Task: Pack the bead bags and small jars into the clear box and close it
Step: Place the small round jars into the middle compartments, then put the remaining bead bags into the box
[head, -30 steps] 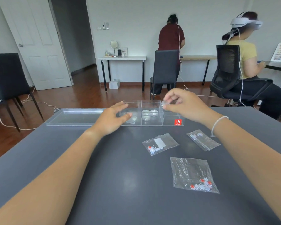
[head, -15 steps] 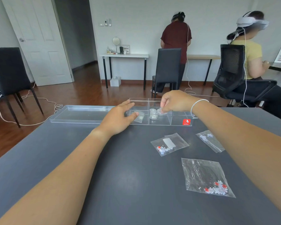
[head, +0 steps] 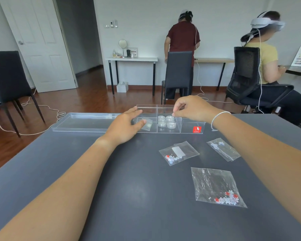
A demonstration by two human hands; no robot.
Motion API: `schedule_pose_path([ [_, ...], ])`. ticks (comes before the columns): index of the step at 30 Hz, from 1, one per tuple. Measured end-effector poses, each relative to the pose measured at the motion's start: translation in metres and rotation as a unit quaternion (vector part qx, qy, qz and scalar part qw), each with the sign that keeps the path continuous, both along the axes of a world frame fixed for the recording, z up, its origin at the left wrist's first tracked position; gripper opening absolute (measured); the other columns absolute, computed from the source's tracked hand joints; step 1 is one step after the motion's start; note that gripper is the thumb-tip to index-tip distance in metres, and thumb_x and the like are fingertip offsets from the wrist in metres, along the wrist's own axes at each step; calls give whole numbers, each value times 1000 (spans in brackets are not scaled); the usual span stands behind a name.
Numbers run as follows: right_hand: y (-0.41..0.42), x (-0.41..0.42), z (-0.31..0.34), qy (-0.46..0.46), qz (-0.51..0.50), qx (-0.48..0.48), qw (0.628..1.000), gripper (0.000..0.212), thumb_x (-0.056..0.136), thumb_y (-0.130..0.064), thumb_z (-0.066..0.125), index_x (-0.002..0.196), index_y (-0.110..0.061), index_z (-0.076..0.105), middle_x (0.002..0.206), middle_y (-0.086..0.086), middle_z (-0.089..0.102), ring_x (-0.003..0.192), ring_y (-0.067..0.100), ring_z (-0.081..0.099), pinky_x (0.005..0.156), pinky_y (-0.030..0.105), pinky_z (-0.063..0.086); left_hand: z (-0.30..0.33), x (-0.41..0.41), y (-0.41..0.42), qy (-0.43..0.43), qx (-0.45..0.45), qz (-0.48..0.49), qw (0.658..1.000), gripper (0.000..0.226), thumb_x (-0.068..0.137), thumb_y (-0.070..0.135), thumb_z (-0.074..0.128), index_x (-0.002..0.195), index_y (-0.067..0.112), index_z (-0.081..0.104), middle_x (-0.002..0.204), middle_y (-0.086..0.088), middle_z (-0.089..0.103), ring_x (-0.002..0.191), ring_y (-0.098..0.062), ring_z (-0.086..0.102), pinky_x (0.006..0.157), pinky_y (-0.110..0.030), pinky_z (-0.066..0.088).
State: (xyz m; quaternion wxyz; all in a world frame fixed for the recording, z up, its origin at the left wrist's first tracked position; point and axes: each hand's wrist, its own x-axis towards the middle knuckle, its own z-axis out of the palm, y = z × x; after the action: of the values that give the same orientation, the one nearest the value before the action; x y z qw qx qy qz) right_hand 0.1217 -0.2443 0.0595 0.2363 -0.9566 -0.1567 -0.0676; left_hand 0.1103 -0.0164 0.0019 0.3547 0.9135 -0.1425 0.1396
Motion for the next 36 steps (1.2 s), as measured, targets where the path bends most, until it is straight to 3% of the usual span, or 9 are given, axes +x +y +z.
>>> schedule_pose_path([
  [2, -11, -8, -2, -31, -5, 40, 999, 7, 79, -29, 65, 79, -21, 66, 93, -10, 66, 96, 14, 57, 97, 39, 42, 0, -1, 0, -2, -2, 2, 1000, 48, 87, 34, 54, 133, 22, 44, 151, 5, 30, 138, -12, 27, 109, -24, 19],
  [5, -33, -27, -7, -65, -20, 71, 995, 5, 81, -28, 65, 79, -24, 63, 84, -20, 57, 80, 1, 51, 69, 16, 35, 1, -6, -2, -11, -2, 5, 1000, 47, 87, 32, 54, 132, 21, 45, 151, 4, 31, 138, -12, 27, 107, -22, 16],
  [10, -73, -57, -30, -34, -59, 114, 991, 4, 81, -31, 65, 79, -30, 61, 110, -11, 54, 95, 13, 50, 77, 26, 34, 13, -21, -15, -84, 0, 33, 996, 43, 87, 31, 55, 129, 23, 49, 147, 3, 38, 136, -20, 26, 110, -30, 19],
  [16, -95, -76, -35, -148, -103, 200, 963, 13, 80, -20, 65, 73, -30, 61, 97, -8, 57, 74, 18, 52, 68, 15, 36, 24, -48, -46, -177, -4, 6, 984, 32, 85, 27, 57, 117, 24, 61, 123, 3, 55, 116, -21, 41, 97, -21, 25],
  [21, -106, -77, -47, 22, -105, 149, 983, 7, 77, -33, 68, 79, -33, 61, 95, -9, 62, 77, -4, 51, 63, 15, 34, 15, -67, -74, -119, 23, -76, 990, 29, 85, 29, 58, 113, 25, 63, 108, 9, 56, 110, -16, 47, 94, -23, 31],
  [25, -106, -76, -48, 63, -101, 117, 986, 19, 78, -36, 68, 96, -32, 63, 100, -7, 59, 88, 9, 55, 63, 14, 36, 7, -71, -84, -45, 91, -107, 989, 34, 84, 36, 57, 117, 27, 60, 112, 5, 59, 111, -19, 48, 99, -32, 38],
  [28, -103, -77, -49, 78, -97, 85, 989, 32, 79, -36, 67, 108, -25, 64, 99, -7, 56, 93, 11, 51, 76, 21, 35, 4, -69, -83, 1, 134, -102, 986, 40, 84, 40, 56, 122, 26, 57, 120, 0, 57, 118, -21, 44, 101, -34, 36],
  [31, -101, -78, -48, 82, -96, 70, 990, 31, 79, -36, 66, 106, -22, 65, 95, -8, 54, 92, 12, 50, 78, 24, 35, 0, -69, -84, 32, 174, -87, 980, 45, 83, 44, 56, 124, 26, 54, 120, 1, 54, 117, -21, 40, 96, -30, 33],
  [36, -99, -79, -47, 94, -97, 71, 988, 18, 79, -35, 66, 90, -23, 60, 88, -9, 54, 88, 14, 53, 67, 24, 38, 1, -70, -86, 43, 175, -78, 981, 41, 80, 46, 58, 117, 26, 60, 98, 8, 47, 110, -21, 42, 94, -31, 36],
])
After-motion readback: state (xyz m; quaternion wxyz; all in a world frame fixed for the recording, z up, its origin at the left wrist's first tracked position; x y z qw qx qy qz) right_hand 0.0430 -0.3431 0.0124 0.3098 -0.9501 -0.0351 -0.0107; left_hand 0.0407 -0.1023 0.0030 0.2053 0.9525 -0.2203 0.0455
